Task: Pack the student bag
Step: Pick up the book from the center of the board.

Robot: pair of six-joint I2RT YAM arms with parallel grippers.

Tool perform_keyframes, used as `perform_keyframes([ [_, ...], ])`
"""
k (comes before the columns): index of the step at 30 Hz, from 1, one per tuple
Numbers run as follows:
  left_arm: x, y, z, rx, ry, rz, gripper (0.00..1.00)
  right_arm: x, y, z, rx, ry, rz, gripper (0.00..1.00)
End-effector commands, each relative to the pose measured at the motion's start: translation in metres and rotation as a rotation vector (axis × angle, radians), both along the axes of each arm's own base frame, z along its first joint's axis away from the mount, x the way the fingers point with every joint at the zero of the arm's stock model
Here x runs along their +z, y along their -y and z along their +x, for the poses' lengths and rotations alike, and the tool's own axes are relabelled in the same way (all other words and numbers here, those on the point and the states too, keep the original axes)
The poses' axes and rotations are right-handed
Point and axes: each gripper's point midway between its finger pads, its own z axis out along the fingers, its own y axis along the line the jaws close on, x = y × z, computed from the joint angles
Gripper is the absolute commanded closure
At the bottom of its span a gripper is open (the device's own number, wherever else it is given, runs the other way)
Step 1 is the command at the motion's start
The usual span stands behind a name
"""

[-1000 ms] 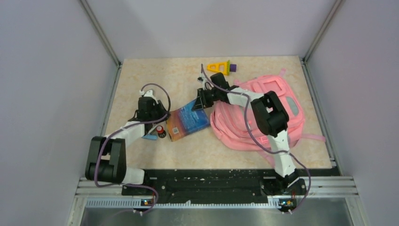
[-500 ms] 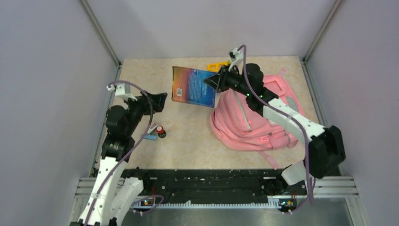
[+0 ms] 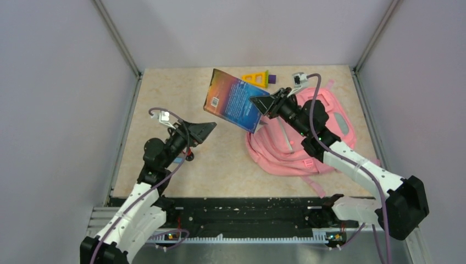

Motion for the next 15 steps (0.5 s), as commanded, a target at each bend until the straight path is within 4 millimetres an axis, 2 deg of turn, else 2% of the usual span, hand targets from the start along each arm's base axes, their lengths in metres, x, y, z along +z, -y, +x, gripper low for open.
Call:
perform_keyframes([
  [1, 0.068, 0.021, -0.009, -0.049, 0.195, -0.09, 0.08, 0.13, 0.025, -0.045, -0.002, 0.307, 0.36, 1.0],
  [5, 0.067, 0.039, -0.006, -0.08, 0.192, -0.106, 0.08, 0.132, 0.025, -0.056, 0.029, 0.301, 0.421, 1.0],
  [15, 0.07, 0.063, 0.004, -0.124, 0.191, -0.13, 0.08, 0.146, 0.033, -0.087, 0.097, 0.324, 0.535, 1.0],
])
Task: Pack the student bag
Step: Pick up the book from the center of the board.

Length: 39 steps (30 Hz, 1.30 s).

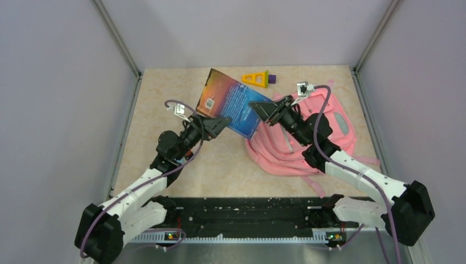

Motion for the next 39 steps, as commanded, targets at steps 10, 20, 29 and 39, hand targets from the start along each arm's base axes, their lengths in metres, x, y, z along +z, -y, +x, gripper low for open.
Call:
perform_keyframes([
  [10, 0.083, 0.012, -0.002, -0.009, 0.286, -0.137, 0.31, 0.098, 0.033, -0.053, 0.091, 0.178, 0.38, 1.0],
  [20, 0.089, 0.009, -0.007, -0.002, 0.346, -0.19, 0.82, 0.045, 0.022, -0.03, 0.041, 0.029, 0.292, 1.0],
  [29, 0.044, -0.026, 0.015, 0.239, 0.185, 0.061, 1.0, -0.022, 0.045, -0.002, -0.194, 0.012, -0.274, 0.12],
  [39, -0.017, -0.089, 0.03, 0.303, -0.092, 0.397, 1.0, -0.115, 0.07, -0.005, -0.193, 0.028, -0.837, 0.07],
])
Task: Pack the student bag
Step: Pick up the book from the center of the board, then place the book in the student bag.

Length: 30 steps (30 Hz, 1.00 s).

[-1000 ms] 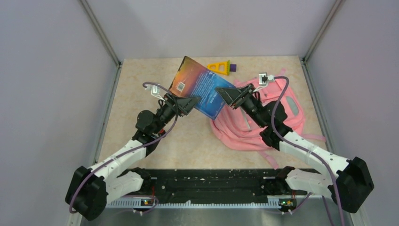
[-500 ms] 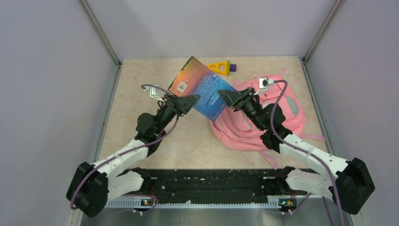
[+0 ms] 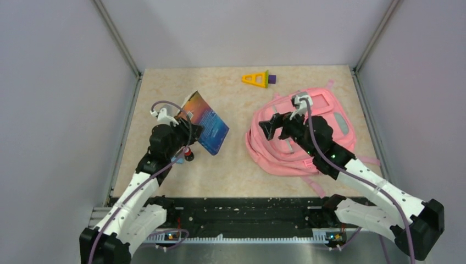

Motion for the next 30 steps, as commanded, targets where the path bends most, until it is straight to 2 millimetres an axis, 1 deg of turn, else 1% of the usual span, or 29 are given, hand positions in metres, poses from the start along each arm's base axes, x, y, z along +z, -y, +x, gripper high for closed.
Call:
perform_keyframes([
  [1, 0.053, -0.007, 0.0, -0.069, 0.089, 0.039, 1.0, -0.045, 0.004, -0.006, 0.044, 0.006, -0.335, 0.07],
  [4, 0.044, -0.011, 0.001, -0.073, 0.082, 0.087, 1.0, -0.07, -0.01, -0.017, 0.091, 0.039, -0.523, 0.07],
  [6, 0.041, -0.013, 0.001, -0.064, 0.094, 0.085, 1.0, -0.089, -0.013, -0.02, 0.094, 0.019, -0.62, 0.08],
  [7, 0.041, -0.014, 0.0, -0.06, 0.106, 0.079, 1.0, -0.098, -0.013, -0.021, 0.093, 0.003, -0.667, 0.09],
  [10, 0.051, -0.017, -0.001, -0.041, 0.159, 0.073, 1.0, -0.123, -0.003, -0.019, 0.028, -0.037, -0.816, 0.09],
  [11, 0.051, -0.017, -0.002, -0.04, 0.161, 0.077, 1.0, -0.127, -0.001, -0.019, 0.01, -0.039, -0.849, 0.09],
  [15, 0.055, -0.015, -0.004, -0.058, 0.159, 0.074, 1.0, -0.135, 0.0, -0.015, -0.019, -0.05, -0.922, 0.09],
  [18, 0.057, -0.013, -0.007, -0.07, 0.163, 0.064, 1.0, -0.147, -0.005, -0.017, 0.01, -0.08, -0.96, 0.09],
  [20, 0.059, -0.013, -0.007, -0.07, 0.169, 0.065, 1.0, -0.156, -0.004, -0.018, 0.013, -0.102, -0.989, 0.09],
  [22, 0.062, -0.013, -0.007, -0.072, 0.174, 0.064, 1.0, -0.161, 0.006, -0.014, -0.055, -0.12, -1.03, 0.1],
  [24, 0.064, -0.013, -0.008, -0.076, 0.178, 0.062, 1.0, -0.162, 0.022, -0.01, -0.164, -0.142, -1.073, 0.11],
  [26, 0.066, -0.012, -0.008, -0.079, 0.181, 0.059, 1.0, -0.157, 0.029, -0.007, -0.228, -0.143, -1.079, 0.15],
  [28, 0.068, -0.012, -0.009, -0.081, 0.187, 0.058, 1.0, -0.152, 0.027, -0.008, -0.226, -0.14, -1.035, 0.25],
  [30, 0.069, -0.011, -0.009, -0.084, 0.189, 0.056, 1.0, -0.144, 0.021, -0.01, -0.21, -0.135, -0.972, 0.31],
])
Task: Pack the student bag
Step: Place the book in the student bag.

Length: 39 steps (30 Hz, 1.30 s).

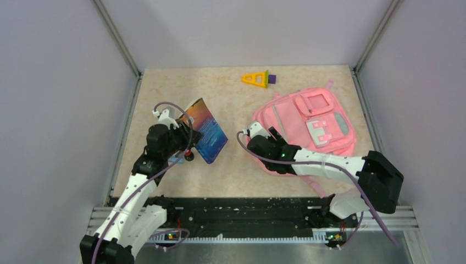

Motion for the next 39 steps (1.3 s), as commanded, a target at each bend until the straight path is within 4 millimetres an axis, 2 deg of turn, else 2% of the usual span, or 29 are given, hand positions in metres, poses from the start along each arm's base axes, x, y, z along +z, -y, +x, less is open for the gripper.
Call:
perform_keyframes([
  [1, 0.094, 0.007, 0.011, -0.029, 0.306, -0.082, 1.0, 0.036, 0.001, 0.004, -0.057, 0.078, 0.093, 0.36],
  [3, 0.096, 0.009, 0.01, -0.041, 0.31, -0.083, 1.0, 0.045, 0.002, 0.005, -0.065, 0.101, 0.125, 0.51],
  [4, 0.096, 0.011, 0.007, -0.061, 0.311, -0.086, 1.0, 0.048, 0.004, 0.006, -0.076, 0.113, 0.132, 0.62],
  [5, 0.096, 0.014, 0.006, -0.078, 0.311, -0.088, 1.0, 0.052, 0.007, 0.008, -0.091, 0.125, 0.139, 0.67],
  [6, 0.099, 0.019, 0.002, -0.115, 0.318, -0.096, 1.0, 0.056, 0.009, 0.01, -0.106, 0.136, 0.145, 0.79],
  [8, 0.106, 0.029, -0.004, -0.185, 0.343, -0.114, 1.0, 0.067, 0.014, 0.016, -0.142, 0.16, 0.171, 0.96],
  [9, 0.11, 0.034, -0.008, -0.225, 0.356, -0.122, 1.0, 0.075, 0.016, 0.018, -0.155, 0.177, 0.194, 1.0],
  [10, 0.113, 0.039, -0.012, -0.26, 0.36, -0.135, 1.0, 0.083, 0.016, 0.021, -0.167, 0.193, 0.221, 1.0],
  [16, 0.127, 0.063, -0.018, -0.37, 0.352, -0.249, 1.0, 0.171, 0.019, 0.028, -0.153, 0.334, 0.497, 1.0],
  [18, 0.13, 0.076, -0.018, -0.399, 0.348, -0.287, 1.0, 0.195, 0.024, 0.028, -0.147, 0.369, 0.583, 1.0],
  [21, 0.138, 0.107, -0.022, -0.471, 0.356, -0.347, 1.0, 0.221, 0.033, 0.028, -0.149, 0.417, 0.682, 1.0],
  [24, 0.147, 0.144, -0.036, -0.583, 0.35, -0.424, 1.0, 0.237, 0.037, 0.027, -0.149, 0.458, 0.746, 1.0],
  [26, 0.161, 0.158, -0.045, -0.643, 0.372, -0.51, 1.0, 0.243, 0.037, 0.027, -0.146, 0.475, 0.774, 1.0],
  [27, 0.171, 0.162, -0.05, -0.669, 0.399, -0.551, 1.0, 0.246, 0.037, 0.027, -0.144, 0.482, 0.785, 1.0],
  [30, 0.183, 0.168, -0.054, -0.702, 0.417, -0.619, 1.0, 0.252, 0.037, 0.026, -0.137, 0.496, 0.818, 1.0],
  [37, 0.181, 0.186, -0.051, -0.737, 0.405, -0.704, 1.0, 0.271, 0.04, 0.016, -0.108, 0.537, 0.939, 1.0],
  [39, 0.18, 0.19, -0.048, -0.745, 0.401, -0.736, 1.0, 0.282, 0.042, 0.011, -0.096, 0.561, 1.0, 1.0],
])
